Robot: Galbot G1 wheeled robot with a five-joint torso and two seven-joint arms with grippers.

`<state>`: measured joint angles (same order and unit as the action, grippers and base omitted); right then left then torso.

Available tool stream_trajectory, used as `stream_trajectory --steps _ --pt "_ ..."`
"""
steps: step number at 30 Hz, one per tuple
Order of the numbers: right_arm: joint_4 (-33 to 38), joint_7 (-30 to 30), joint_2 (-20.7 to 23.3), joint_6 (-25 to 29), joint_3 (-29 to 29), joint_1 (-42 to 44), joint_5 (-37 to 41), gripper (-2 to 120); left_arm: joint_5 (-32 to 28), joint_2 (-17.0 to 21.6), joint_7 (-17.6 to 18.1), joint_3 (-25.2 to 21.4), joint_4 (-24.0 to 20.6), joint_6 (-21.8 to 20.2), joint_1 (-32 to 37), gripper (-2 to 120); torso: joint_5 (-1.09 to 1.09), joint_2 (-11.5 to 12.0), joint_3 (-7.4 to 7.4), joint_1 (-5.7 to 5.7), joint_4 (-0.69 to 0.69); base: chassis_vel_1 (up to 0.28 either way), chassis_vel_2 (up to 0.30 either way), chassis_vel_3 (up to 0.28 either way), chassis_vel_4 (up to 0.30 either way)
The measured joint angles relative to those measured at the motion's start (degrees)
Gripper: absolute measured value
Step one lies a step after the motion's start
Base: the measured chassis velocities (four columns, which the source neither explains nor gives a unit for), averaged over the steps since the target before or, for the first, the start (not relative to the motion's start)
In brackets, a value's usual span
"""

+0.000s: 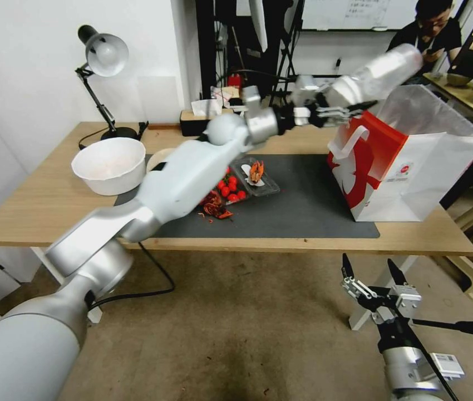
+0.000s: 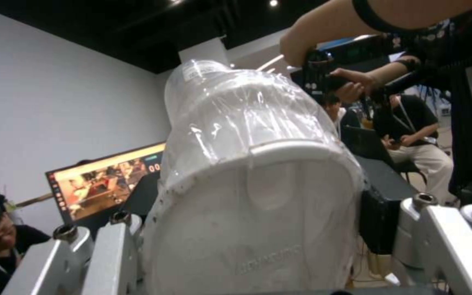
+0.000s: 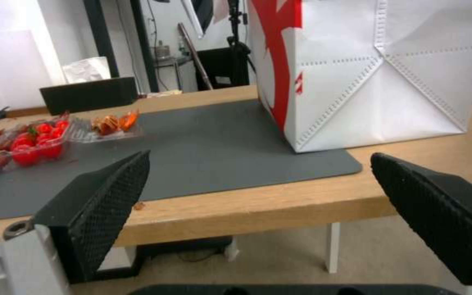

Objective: Pick up the trash from the table and place it into the takeout bag.

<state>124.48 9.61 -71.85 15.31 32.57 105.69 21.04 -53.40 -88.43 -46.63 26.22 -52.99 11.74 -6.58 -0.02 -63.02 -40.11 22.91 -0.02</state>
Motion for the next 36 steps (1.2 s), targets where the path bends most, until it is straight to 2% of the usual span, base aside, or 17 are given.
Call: stream_trajectory --steps 4,5,7,10,11,13,30,34,36 --pt "-0.1 -0.3 -0.4 0.5 0.3 0.3 0.0 100 0.1 -2.9 0.1 1.0 3.2 0.2 -2.3 60 0.01 0.0 0.0 0.0 0.02 0.0 0.0 0.0 0.0" --pt "-0.2 -0.4 -0.6 0.8 0.5 0.5 0.1 100 0.3 -3.9 0.3 1.4 5.0 0.3 -3.4 60 0.01 0.0 0.0 0.0 -0.02 0.0 0.0 0.0 0.0" --pt "-0.2 -0.5 -0.7 0.9 0.6 0.6 0.1 100 0.4 -4.0 0.4 1.6 5.8 0.4 -3.9 60 0.0 0.0 0.0 0.0 -0.03 0.0 0.0 0.0 0.0" --pt "-0.3 -0.9 -0.9 1.5 1.3 1.1 0.5 100 1.5 -4.1 1.4 2.5 10.1 1.2 -6.3 60 0.02 0.0 0.0 0.0 0.04 0.0 0.0 0.0 0.0" --pt "-0.3 -1.1 -0.9 1.8 1.7 1.3 1.0 100 2.5 -4.0 2.1 3.1 12.9 1.7 -7.6 60 0.02 0.0 0.0 0.0 0.04 0.0 0.0 0.0 0.0" --pt "-0.4 -1.2 -0.7 1.9 1.9 1.3 1.3 100 2.9 -4.0 2.5 3.6 14.2 1.9 -8.3 60 0.02 0.0 0.0 0.0 0.03 0.0 0.0 0.0 0.0" --pt "-0.7 -1.4 -0.4 2.2 2.2 1.4 2.0 100 4.7 -3.8 2.5 6.3 15.5 2.2 -9.3 60 0.02 0.0 0.0 0.0 0.02 0.0 0.0 0.0 0.0" --pt "-1.3 -1.6 -0.4 2.6 2.2 1.3 2.2 100 7.7 -3.8 2.3 8.2 15.1 3.2 -10.3 60 0.02 0.0 0.0 0.01 0.02 0.0 0.0 0.0 0.0" --pt "-1.6 -1.6 -0.4 2.7 2.1 1.2 2.2 100 11.2 -3.8 2.5 8.7 14.8 4.2 -11.5 60 0.02 0.0 0.0 0.0 0.02 0.0 0.0 0.0 0.0"
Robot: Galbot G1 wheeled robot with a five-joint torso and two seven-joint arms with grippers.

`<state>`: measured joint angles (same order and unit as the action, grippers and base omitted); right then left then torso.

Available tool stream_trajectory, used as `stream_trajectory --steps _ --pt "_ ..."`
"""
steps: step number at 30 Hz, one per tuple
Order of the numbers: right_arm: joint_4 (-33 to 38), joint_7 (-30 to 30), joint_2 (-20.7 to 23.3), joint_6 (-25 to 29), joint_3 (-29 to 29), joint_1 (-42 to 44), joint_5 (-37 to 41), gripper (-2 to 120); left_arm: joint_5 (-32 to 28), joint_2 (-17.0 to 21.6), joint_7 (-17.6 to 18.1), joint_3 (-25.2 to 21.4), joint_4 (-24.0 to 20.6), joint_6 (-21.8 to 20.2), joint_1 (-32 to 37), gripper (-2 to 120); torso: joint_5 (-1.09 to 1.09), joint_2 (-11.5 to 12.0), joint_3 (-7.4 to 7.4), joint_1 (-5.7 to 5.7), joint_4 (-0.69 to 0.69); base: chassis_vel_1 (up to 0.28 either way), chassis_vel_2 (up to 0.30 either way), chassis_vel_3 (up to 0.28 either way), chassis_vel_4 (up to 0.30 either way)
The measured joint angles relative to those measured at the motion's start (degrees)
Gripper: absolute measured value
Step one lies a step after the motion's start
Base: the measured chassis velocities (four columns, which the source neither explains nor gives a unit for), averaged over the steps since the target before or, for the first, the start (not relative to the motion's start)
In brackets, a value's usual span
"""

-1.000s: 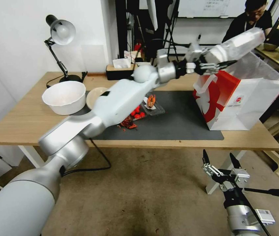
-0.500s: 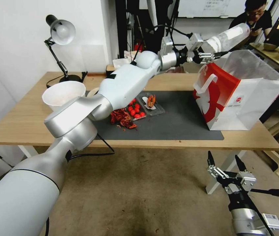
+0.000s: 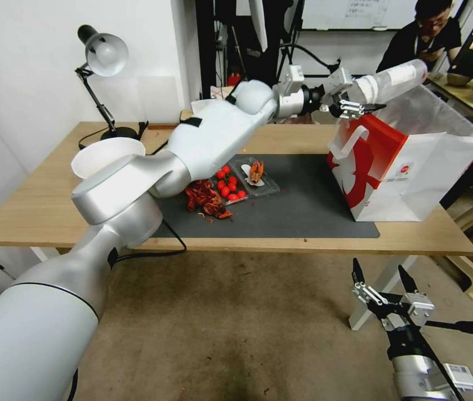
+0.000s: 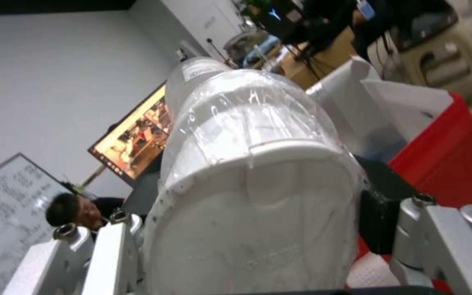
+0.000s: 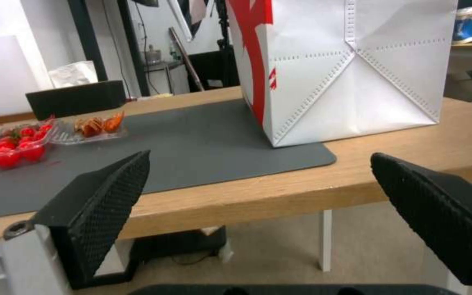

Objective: Pick up the trash from the table and place it into the takeout bag.

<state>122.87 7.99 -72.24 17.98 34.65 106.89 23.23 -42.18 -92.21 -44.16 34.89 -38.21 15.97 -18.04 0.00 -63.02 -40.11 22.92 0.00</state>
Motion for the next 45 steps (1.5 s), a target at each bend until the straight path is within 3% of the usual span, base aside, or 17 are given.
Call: stream_trajectory --steps 7,10,45 --pt "-0.3 0.0 0.0 0.0 0.0 -0.4 0.2 100 12.2 0.0 1.6 3.5 -2.3 4.3 -3.8 60 0.0 0.0 0.01 0.0 -0.01 0.0 0.0 0.0 0.0" --pt "-0.3 -0.1 0.0 0.1 0.2 -0.2 0.5 100 19.6 0.1 4.6 6.0 -2.5 6.1 -5.1 60 0.0 0.0 0.0 0.0 0.01 0.0 0.0 0.0 0.0" --pt "-1.9 -0.6 0.5 0.5 0.6 -1.1 2.3 100 32.8 0.1 10.8 10.6 -3.4 9.7 -9.5 58 0.0 0.0 0.0 0.0 0.0 0.0 0.0 0.0 0.0"
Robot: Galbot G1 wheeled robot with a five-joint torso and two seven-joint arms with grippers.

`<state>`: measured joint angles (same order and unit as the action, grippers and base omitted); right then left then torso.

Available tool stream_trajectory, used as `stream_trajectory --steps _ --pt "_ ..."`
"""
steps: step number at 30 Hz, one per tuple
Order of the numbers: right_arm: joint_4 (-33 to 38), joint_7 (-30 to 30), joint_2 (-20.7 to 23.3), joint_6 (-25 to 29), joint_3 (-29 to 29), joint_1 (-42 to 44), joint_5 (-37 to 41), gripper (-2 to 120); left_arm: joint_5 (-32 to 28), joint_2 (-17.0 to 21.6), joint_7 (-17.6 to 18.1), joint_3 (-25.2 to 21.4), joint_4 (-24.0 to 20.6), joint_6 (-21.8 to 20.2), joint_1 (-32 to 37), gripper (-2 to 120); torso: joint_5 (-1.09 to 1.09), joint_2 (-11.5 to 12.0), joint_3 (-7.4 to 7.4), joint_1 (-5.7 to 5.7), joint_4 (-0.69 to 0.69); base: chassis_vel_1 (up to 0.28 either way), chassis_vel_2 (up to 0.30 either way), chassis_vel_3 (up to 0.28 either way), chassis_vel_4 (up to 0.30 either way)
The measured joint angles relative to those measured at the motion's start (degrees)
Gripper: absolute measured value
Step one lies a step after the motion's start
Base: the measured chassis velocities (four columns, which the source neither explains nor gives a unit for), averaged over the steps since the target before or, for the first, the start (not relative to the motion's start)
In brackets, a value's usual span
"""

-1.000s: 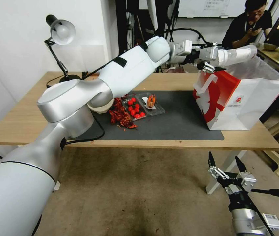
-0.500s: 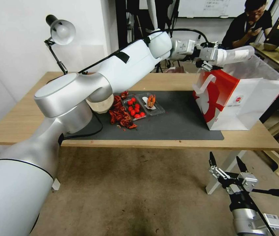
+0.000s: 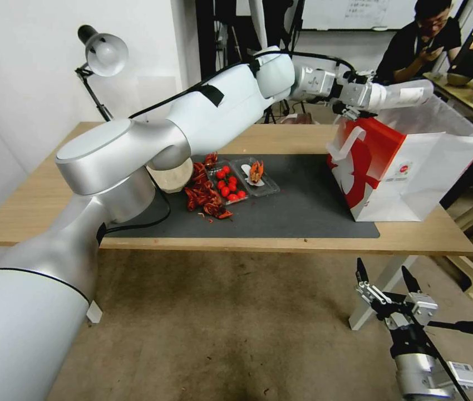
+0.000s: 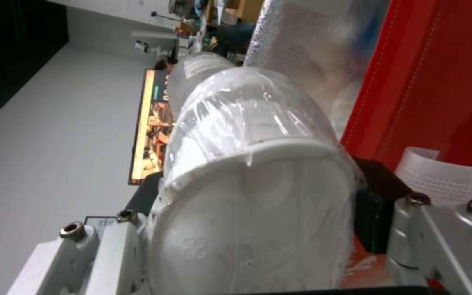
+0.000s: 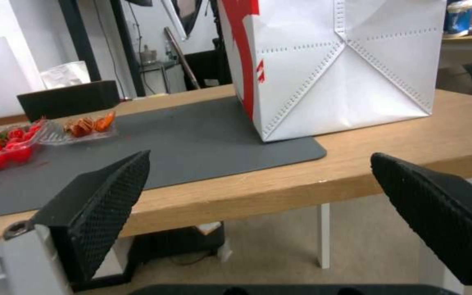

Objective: Pick up the trash from the table and place it into the takeout bag.

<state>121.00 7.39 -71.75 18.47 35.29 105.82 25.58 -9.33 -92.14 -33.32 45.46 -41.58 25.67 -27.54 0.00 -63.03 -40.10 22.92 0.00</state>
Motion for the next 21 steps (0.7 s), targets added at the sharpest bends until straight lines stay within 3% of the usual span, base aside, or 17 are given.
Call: stream_trajectory --steps 12,21 --pt "-0.4 -0.2 0.1 -0.1 -0.2 -0.5 0.2 100 0.3 0.0 2.5 1.2 0.0 -0.4 -1.2 98 0.0 0.0 0.0 0.0 0.0 0.0 0.0 0.0 0.0" --pt "-0.6 -0.4 0.2 -0.1 -0.4 -0.6 0.3 100 -0.2 0.0 3.0 1.2 0.1 -0.2 -1.2 100 0.0 0.0 0.0 0.0 0.0 0.0 0.0 0.0 0.0"
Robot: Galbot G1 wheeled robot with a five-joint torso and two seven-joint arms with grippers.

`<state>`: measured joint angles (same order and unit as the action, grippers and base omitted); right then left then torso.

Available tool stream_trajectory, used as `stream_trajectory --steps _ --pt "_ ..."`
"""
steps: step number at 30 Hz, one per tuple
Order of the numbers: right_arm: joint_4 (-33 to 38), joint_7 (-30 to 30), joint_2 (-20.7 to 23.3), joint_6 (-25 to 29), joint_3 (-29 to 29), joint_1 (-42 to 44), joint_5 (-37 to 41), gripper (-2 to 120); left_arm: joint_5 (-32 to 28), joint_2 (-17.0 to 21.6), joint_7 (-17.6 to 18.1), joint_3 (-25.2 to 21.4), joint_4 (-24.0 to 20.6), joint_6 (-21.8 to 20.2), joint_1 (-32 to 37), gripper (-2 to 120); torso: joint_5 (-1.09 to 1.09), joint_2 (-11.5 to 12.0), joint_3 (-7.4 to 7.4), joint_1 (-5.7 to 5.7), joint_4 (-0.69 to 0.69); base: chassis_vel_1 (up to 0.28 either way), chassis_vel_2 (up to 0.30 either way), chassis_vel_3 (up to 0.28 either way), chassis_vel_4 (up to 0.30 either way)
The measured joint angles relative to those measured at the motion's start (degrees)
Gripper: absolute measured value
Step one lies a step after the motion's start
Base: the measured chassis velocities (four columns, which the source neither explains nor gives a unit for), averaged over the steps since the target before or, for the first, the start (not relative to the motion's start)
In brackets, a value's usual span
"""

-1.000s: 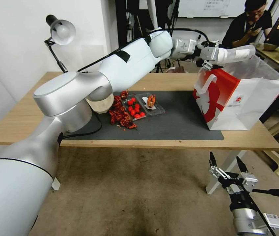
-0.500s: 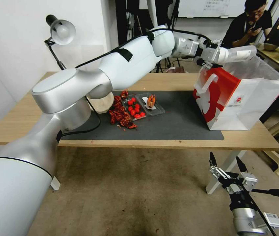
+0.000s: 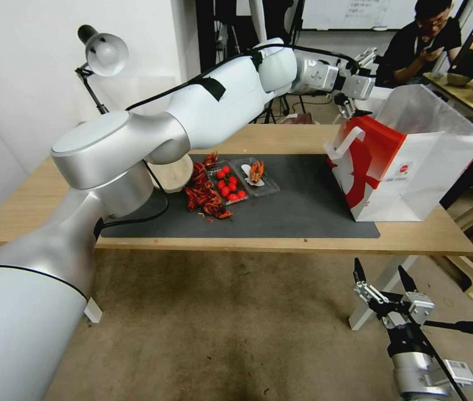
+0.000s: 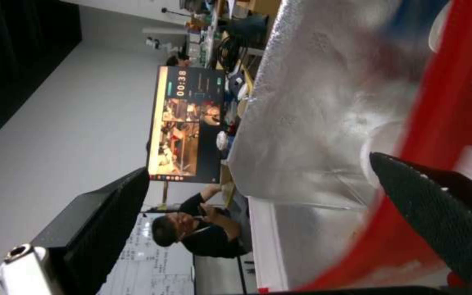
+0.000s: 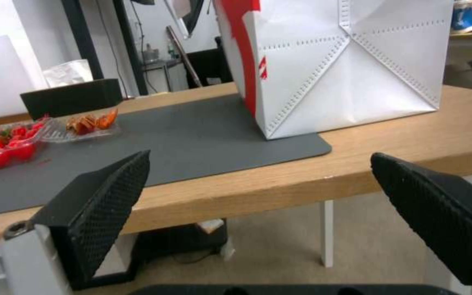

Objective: Pick up the trash from the table and place it into the takeout bag.

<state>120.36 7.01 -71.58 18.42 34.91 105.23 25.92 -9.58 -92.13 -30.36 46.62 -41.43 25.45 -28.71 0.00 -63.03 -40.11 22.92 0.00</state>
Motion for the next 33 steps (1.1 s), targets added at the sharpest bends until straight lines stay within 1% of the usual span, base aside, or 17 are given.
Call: stream_trajectory --steps 6,10,13,16,17,19,20,23,24,25,27,28,29,30,31,32,33 --pt "0.0 0.0 0.1 0.0 0.0 0.0 0.1 100 -0.9 0.0 0.1 -0.4 0.1 -0.1 -0.4 100 0.0 0.0 0.0 0.0 0.0 0.0 0.0 0.0 0.0" --pt "0.1 0.0 0.1 -0.1 -0.2 -0.2 0.1 100 -1.5 0.0 -1.0 -1.6 0.4 0.0 -0.4 100 0.0 0.0 0.0 0.0 0.0 0.0 0.0 0.0 0.0" --pt "0.1 0.0 0.1 -0.2 -0.4 -0.4 0.1 100 -4.1 0.0 -2.2 -2.8 1.1 0.3 0.3 100 0.0 0.0 0.0 0.0 0.0 0.0 0.0 0.0 0.0" --pt "0.1 0.0 0.1 -0.2 -0.5 -0.4 -0.1 100 -6.4 0.0 -1.9 -4.2 1.8 -0.1 1.2 100 0.0 0.0 0.0 0.0 0.0 0.0 0.0 0.0 0.0" --pt "0.2 0.0 0.2 -0.2 -0.6 -0.2 -0.1 100 -7.6 0.0 -0.6 -5.0 2.0 -0.9 1.9 100 0.0 0.0 0.0 0.0 0.01 0.0 0.0 0.0 0.0" --pt "0.3 0.0 0.5 -0.2 -0.5 0.1 -0.2 100 -9.9 0.0 3.7 -5.1 0.8 -3.2 3.2 100 0.01 0.0 0.0 0.0 0.03 0.0 0.0 0.0 0.0" --pt "0.3 0.0 0.5 -0.2 -0.5 0.1 -0.2 100 -9.9 0.0 3.7 -5.1 0.8 -3.2 3.2 100 0.01 0.0 0.0 0.0 0.03 0.0 0.0 0.0 0.0" --pt "0.2 -0.1 0.9 0.0 -0.2 0.4 0.2 100 -15.4 0.0 13.6 -4.8 -4.0 -9.9 6.0 100 0.01 0.0 0.0 0.0 -0.01 0.0 0.0 0.0 0.0" --pt "0.2 -0.1 0.9 0.0 -0.2 0.4 0.2 100 -15.4 0.0 13.6 -4.8 -4.0 -9.9 6.0 100 0.01 0.0 0.0 0.0 -0.01 0.0 0.0 0.0 0.0" --pt "0.1 -0.1 0.9 0.0 -0.1 0.4 0.3 100 -16.8 0.0 16.3 -4.8 -5.7 -12.1 6.9 100 0.0 0.0 0.0 0.0 -0.02 0.0 0.0 0.0 0.0" --pt "0.1 -0.1 1.0 0.0 -0.1 0.4 0.3 100 -18.2 0.0 19.0 -4.9 -7.5 -14.4 7.9 100 0.0 0.0 0.0 0.0 -0.02 0.0 0.0 0.0 0.0" --pt "0.1 -0.1 1.0 0.0 -0.1 0.4 0.3 100 -18.2 0.0 19.0 -4.9 -7.5 -14.4 7.9 100 0.0 0.0 0.0 0.0 -0.02 0.0 0.0 0.0 0.0" --pt "0.1 -0.1 1.0 0.0 -0.1 0.3 0.4 100 -19.2 0.9 23.4 -5.6 -10.4 -17.6 9.5 100 -0.01 0.0 0.0 -0.01 -0.06 0.0 0.0 0.0 0.0" --pt "0.1 -0.2 1.0 0.0 -0.2 0.3 0.4 100 -20.4 2.9 27.9 -6.8 -13.8 -20.6 11.6 100 0.0 0.0 0.0 0.0 -0.04 0.0 0.0 0.0 0.0" --pt "0.1 -0.2 1.0 0.0 -0.2 0.3 0.4 100 -20.4 2.9 27.9 -6.8 -13.8 -20.6 11.6 100 0.0 0.0 0.0 0.0 -0.04 0.0 0.0 0.0 0.0" --pt "0.1 -0.2 1.1 0.0 -0.3 0.3 0.4 100 -22.0 5.1 32.1 -7.6 -16.8 -23.3 13.4 100 0.0 0.0 0.0 0.0 0.0 0.0 0.0 0.0 0.0" --pt "0.1 -0.2 1.2 0.0 -0.4 0.3 0.3 100 -22.9 6.3 34.0 -8.3 -18.3 -24.8 14.3 100 0.0 0.0 0.0 0.0 0.03 0.0 0.0 0.0 0.0"
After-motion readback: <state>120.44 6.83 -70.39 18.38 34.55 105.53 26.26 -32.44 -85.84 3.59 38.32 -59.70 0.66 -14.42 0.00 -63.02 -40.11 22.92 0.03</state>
